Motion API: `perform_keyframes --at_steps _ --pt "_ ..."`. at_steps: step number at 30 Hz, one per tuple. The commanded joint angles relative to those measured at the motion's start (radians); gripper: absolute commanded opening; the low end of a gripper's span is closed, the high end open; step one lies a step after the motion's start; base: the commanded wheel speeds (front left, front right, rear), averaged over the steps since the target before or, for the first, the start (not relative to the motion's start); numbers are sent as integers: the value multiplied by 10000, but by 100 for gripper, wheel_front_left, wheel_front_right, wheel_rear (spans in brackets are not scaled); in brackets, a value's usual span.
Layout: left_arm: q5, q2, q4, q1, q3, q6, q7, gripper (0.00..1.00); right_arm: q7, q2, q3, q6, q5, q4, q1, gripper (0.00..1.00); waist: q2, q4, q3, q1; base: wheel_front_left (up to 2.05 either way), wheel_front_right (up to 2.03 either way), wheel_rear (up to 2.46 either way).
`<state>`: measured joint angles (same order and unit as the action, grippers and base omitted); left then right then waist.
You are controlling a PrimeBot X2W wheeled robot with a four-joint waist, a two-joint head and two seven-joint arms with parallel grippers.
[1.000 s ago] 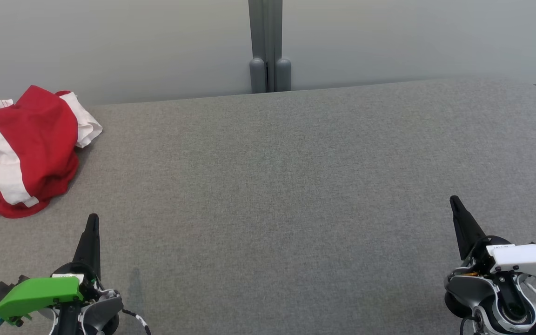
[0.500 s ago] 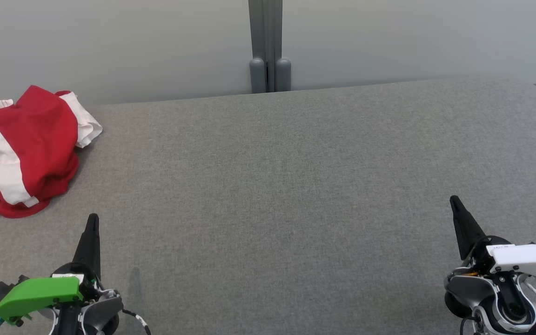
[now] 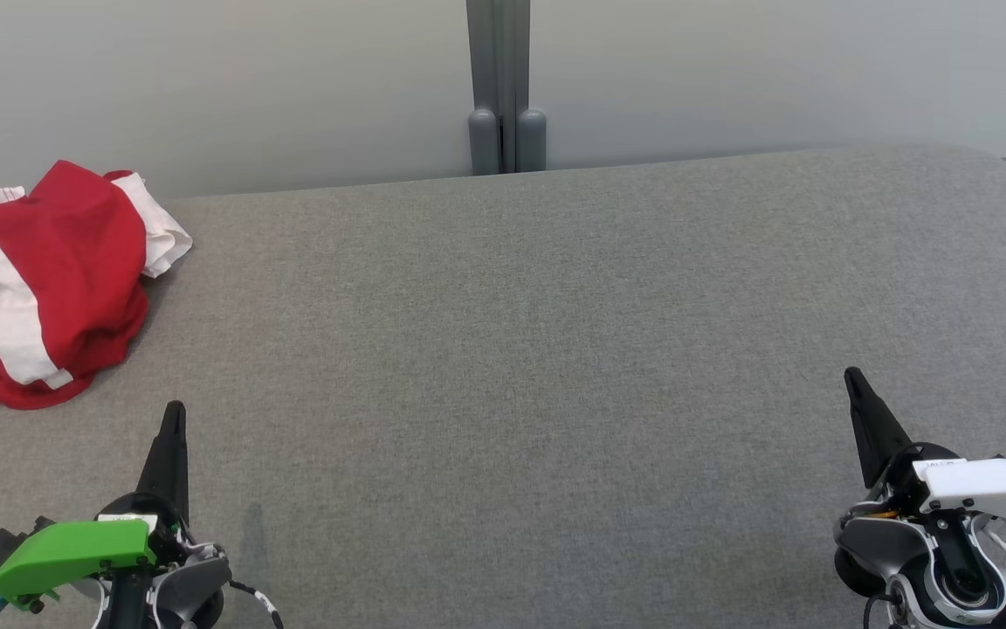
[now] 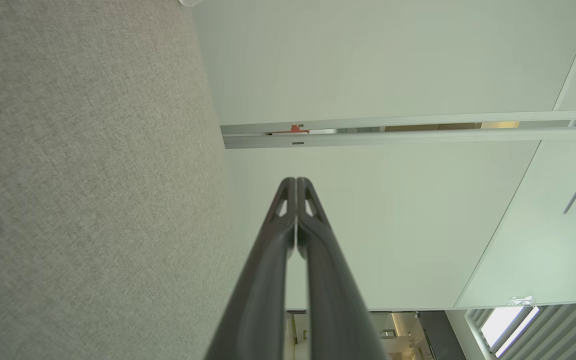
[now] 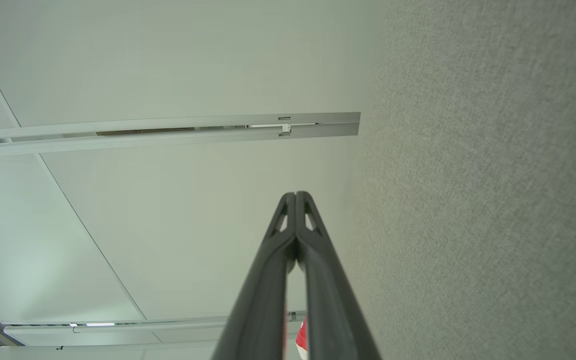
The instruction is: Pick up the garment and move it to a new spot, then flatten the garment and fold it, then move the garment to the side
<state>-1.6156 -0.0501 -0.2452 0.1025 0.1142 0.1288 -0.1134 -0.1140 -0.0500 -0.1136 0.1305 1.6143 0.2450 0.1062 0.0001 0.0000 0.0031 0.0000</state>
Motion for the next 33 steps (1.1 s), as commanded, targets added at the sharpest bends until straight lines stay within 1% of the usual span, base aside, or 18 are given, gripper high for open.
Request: perform_keyframes --at_steps 1,15,16,17,21,33 --pt "95 -11 -6 153 6 59 -22 0 -12 -12 -1 7 -61 9 53 0 -1 0 0 0 0 0 0" --pt "95 -11 -6 153 6 59 -22 0 -12 -12 1 7 -61 9 53 0 -1 0 0 0 0 0 0" --pt "95 -11 -6 153 6 59 -22 100 -12 -12 1 7 -61 9 53 100 -1 0 0 0 0 0 0" --pt "-1 6 -37 -20 -8 -2 4 100 3 8 2 0 0 38 -18 100 -1 0 0 0 0 0 0" --pt "-2 98 -396 -326 -46 -25 6 100 11 109 20 -4 3 395 -339 100 -1 0 0 0 0 0 0" --pt "302 79 -73 -483 -623 -17 603 100 611 88 263 -2 -526 210 -502 100 -1 -3 5 0 0 0 0"
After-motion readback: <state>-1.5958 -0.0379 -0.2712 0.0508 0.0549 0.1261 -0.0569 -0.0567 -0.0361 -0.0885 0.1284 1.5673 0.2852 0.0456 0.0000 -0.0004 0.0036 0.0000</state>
